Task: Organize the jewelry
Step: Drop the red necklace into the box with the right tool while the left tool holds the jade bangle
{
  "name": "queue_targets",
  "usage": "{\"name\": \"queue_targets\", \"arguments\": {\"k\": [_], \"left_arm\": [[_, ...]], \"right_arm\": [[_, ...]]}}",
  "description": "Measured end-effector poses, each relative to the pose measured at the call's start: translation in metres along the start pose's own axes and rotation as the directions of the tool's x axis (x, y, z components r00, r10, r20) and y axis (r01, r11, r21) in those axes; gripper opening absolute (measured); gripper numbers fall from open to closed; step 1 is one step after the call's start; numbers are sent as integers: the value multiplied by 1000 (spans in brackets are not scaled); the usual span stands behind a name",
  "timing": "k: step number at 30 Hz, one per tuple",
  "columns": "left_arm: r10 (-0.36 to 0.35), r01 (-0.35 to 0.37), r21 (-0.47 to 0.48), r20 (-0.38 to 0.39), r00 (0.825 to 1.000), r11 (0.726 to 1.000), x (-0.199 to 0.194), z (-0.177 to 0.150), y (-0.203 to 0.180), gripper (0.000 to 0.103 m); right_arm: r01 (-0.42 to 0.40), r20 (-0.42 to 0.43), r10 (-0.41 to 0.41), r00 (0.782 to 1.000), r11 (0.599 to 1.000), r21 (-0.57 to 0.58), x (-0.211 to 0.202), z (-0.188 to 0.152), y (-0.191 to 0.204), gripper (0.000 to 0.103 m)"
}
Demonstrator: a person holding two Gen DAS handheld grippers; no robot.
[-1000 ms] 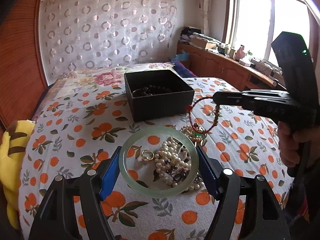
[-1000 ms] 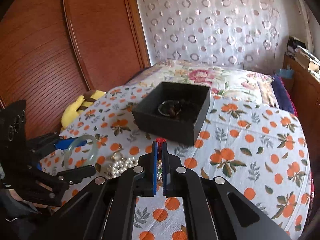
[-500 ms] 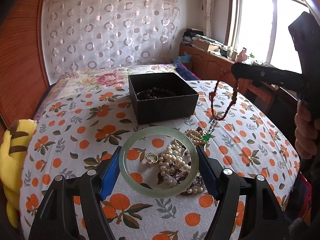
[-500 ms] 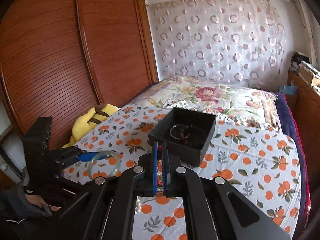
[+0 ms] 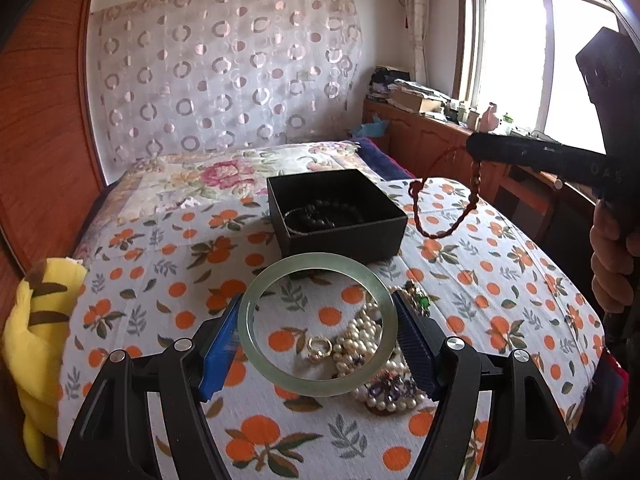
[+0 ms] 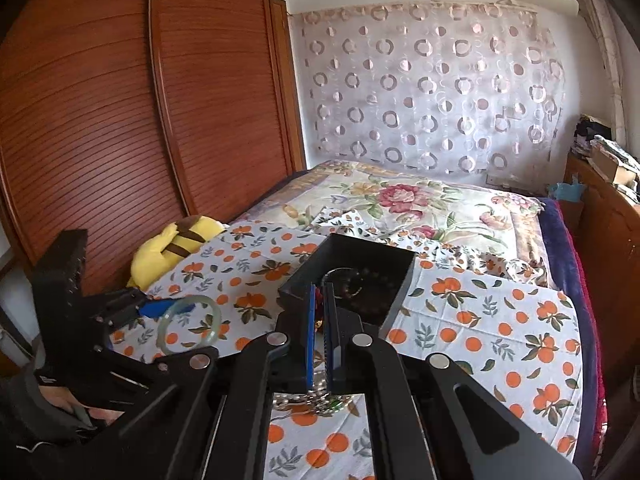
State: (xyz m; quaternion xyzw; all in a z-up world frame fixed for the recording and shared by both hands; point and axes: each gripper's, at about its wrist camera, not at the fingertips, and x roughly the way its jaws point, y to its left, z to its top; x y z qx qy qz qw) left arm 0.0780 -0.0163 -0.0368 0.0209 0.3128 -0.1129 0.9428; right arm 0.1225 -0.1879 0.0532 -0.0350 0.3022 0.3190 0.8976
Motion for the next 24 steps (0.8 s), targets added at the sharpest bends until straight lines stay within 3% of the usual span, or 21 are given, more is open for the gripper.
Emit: {"name": "queue_targets", "arguments": {"k": [16,24], "left_arm": [[29,-30,23,7,1000,999,34,40,8,69],[27,-27,16,-11,1000,1000,55,60,12,69]], "right_arm": [[54,-43,-53,998,998,22,70,23,-33,4],[60,-125,-56,991,998,29,104,13,-41,6]]}}
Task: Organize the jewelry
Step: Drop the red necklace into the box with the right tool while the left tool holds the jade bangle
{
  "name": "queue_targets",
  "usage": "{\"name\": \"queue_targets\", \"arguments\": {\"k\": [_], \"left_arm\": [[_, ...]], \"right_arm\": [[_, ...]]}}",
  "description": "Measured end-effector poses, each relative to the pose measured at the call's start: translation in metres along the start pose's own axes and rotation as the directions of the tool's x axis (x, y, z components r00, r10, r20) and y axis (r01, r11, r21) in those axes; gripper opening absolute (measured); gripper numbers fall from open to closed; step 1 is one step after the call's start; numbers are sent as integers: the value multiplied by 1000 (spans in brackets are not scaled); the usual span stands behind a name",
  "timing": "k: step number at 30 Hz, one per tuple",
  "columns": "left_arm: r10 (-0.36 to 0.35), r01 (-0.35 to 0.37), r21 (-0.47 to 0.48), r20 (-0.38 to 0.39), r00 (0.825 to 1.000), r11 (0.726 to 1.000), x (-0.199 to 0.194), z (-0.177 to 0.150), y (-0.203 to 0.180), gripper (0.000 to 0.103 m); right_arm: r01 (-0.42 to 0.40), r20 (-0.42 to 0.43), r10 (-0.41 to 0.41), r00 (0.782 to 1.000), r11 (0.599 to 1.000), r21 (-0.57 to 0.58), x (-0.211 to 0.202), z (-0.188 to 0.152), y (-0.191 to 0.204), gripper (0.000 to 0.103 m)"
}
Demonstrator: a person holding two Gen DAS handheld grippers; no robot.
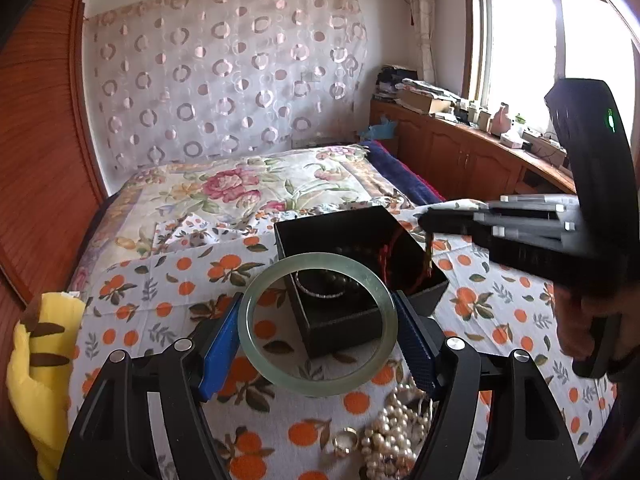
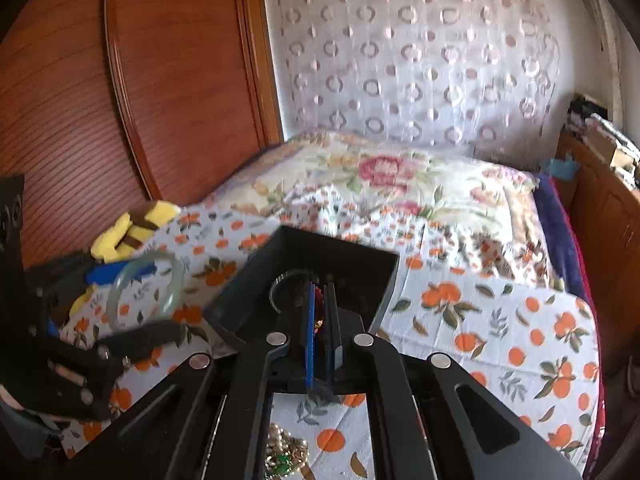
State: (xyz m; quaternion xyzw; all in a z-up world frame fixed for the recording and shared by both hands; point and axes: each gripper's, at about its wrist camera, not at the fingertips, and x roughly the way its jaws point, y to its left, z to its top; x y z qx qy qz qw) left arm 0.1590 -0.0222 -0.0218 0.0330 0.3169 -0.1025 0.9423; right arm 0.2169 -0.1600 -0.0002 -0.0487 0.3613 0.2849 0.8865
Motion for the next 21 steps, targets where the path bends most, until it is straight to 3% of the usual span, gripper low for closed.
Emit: {"name": "queue_targets", "arguments": {"k": [21], "left_arm": [[21,-16,49,-91,996,999,68,28,-20,69]], "right_arm": [[42,25,-44,999,997,63,-30,-38,-37,8]]}}
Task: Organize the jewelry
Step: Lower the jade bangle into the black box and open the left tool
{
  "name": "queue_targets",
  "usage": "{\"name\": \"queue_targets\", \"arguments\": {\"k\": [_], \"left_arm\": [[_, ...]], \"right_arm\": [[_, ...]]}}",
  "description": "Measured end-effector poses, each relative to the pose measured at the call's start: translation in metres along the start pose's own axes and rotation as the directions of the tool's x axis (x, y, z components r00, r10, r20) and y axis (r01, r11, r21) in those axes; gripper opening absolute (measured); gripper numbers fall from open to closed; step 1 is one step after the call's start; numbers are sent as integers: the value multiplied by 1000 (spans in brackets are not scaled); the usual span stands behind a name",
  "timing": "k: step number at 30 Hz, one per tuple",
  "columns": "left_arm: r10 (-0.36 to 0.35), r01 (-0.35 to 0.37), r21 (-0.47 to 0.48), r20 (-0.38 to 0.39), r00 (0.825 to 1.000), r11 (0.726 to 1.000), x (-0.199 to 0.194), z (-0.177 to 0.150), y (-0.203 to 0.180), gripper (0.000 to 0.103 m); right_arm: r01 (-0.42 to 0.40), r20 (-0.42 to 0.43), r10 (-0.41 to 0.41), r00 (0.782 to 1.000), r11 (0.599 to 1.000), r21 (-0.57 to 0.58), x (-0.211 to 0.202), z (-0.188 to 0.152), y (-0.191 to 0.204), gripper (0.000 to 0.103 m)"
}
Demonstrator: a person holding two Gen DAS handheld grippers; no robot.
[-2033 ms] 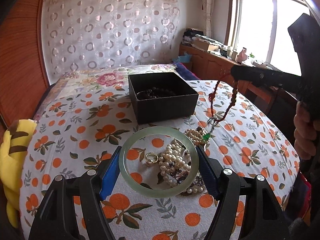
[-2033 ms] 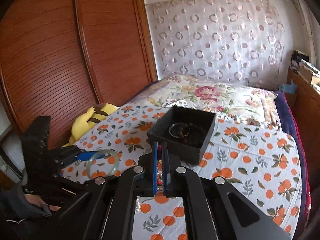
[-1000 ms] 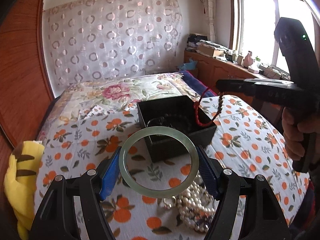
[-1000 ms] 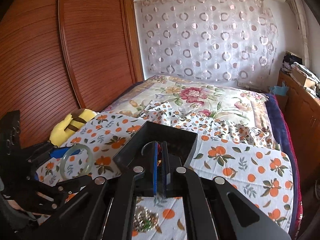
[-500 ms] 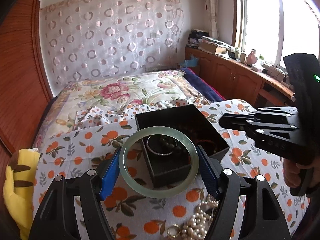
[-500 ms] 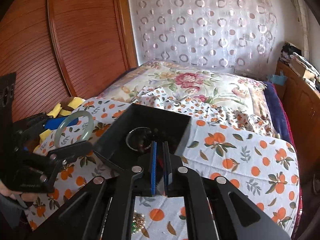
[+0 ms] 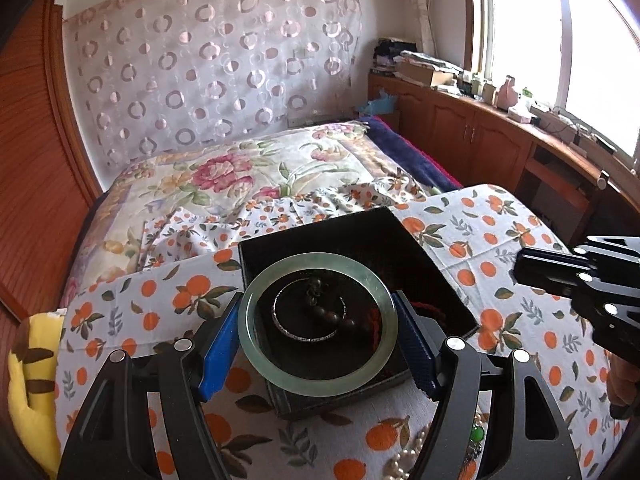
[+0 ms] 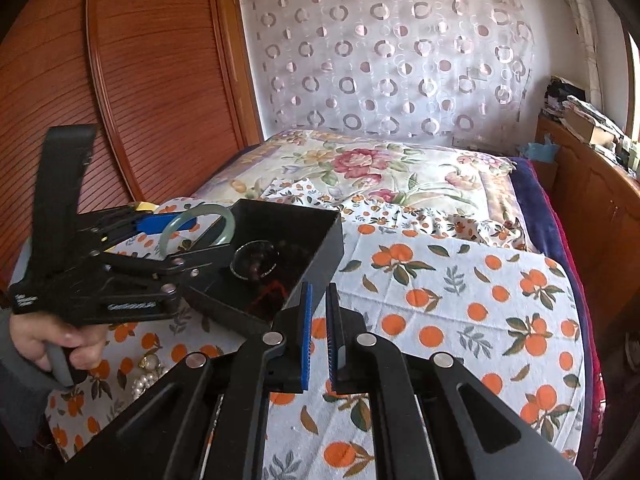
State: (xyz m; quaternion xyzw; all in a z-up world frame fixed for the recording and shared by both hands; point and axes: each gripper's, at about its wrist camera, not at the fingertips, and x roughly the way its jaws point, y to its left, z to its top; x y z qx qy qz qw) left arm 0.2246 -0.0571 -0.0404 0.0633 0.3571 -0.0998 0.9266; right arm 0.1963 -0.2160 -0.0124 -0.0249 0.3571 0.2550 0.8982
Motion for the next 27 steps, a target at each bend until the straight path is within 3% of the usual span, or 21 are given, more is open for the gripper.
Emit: {"name": "queue_targets", "arguments": {"k": [7,9,12,23,25,27], "left_arm": [[14,-14,26,-20,1000,1000,7,0,-7,69],[16,-16,26,-13,1000,1000,5,1,-7,77],[4,-4,22,-3,1000,1000,0,0,-7,79],[-32,31,24,45,998,999,-57,-28,-9,79],[-38,37,22,46,998,999,-68,-37,-7,79],[-41,41,13,48,998,999,-77,-48,-5,79]], "right_arm": [[-6,3,6,1000,1000,8,-3,-6,-3,8],[-8,2,8,1000,1000,8,-4,-7,-3,8],[-9,2,9,1000,1000,8,-4,-9,-2,8],[7,15,-7,1000,1000,9,-26,-39,20,8],[8,12,-8,1000,1000,14,-30,-47,27,23],[6,16,-6,1000,1000,8,-34,-54,34,26]]}}
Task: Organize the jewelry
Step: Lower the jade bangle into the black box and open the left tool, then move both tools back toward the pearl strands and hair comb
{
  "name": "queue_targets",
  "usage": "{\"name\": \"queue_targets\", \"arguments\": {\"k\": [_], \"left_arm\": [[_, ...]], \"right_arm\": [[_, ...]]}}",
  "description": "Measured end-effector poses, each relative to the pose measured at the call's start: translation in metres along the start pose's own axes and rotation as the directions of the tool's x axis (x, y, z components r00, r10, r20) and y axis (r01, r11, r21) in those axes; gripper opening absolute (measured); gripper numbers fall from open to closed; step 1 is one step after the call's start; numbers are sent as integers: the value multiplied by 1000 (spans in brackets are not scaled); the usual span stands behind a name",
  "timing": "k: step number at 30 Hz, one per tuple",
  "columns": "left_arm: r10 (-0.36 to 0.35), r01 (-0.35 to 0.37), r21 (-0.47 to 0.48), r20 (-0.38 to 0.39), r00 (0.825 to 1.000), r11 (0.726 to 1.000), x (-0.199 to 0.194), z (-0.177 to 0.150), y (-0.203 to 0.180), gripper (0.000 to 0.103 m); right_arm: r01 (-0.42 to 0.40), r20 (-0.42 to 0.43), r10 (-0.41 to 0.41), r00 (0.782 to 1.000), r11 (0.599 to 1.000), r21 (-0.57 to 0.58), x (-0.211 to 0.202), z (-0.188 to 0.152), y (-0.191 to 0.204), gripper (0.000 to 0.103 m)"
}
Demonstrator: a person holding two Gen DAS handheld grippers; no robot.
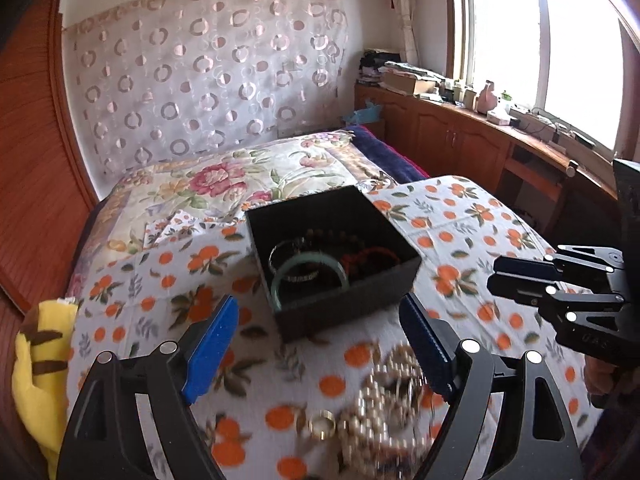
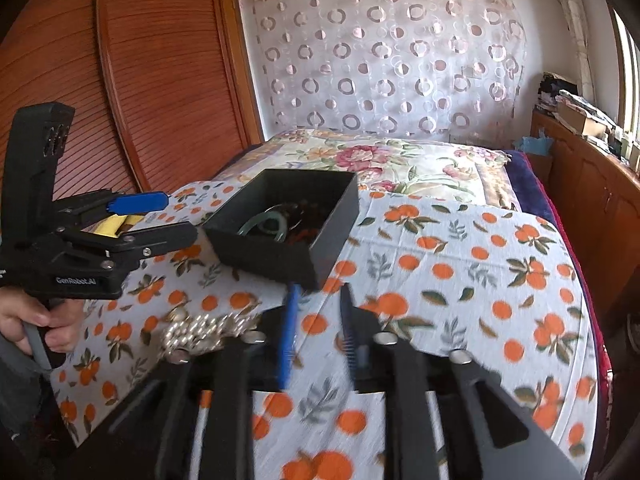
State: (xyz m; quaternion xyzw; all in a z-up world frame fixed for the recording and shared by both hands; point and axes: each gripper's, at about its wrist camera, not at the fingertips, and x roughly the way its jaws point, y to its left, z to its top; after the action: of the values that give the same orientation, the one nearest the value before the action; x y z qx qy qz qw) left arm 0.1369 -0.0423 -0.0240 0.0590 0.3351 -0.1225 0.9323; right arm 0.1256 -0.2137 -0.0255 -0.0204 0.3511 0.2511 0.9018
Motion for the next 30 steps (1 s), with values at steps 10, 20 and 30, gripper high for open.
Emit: {"name": "queue_targets", "arguments": {"k": [10,20,30], "left_arm": [[-13,11,-46,-31,999,999,-26,-45,11,79],[-43,35,-69,-108,993,997,-27,-81,10,71],[-61,47,-81,-177,982,996,-7,-93,-1,56]], "right_arm": [[-7,-12,7,1000,1000,-13,-20,-32,25,26],[13,-56,-15,998,999,-34,-22,-61,37,26],[31,-76,-34,997,998,-47,-19,-74,41,26]]}}
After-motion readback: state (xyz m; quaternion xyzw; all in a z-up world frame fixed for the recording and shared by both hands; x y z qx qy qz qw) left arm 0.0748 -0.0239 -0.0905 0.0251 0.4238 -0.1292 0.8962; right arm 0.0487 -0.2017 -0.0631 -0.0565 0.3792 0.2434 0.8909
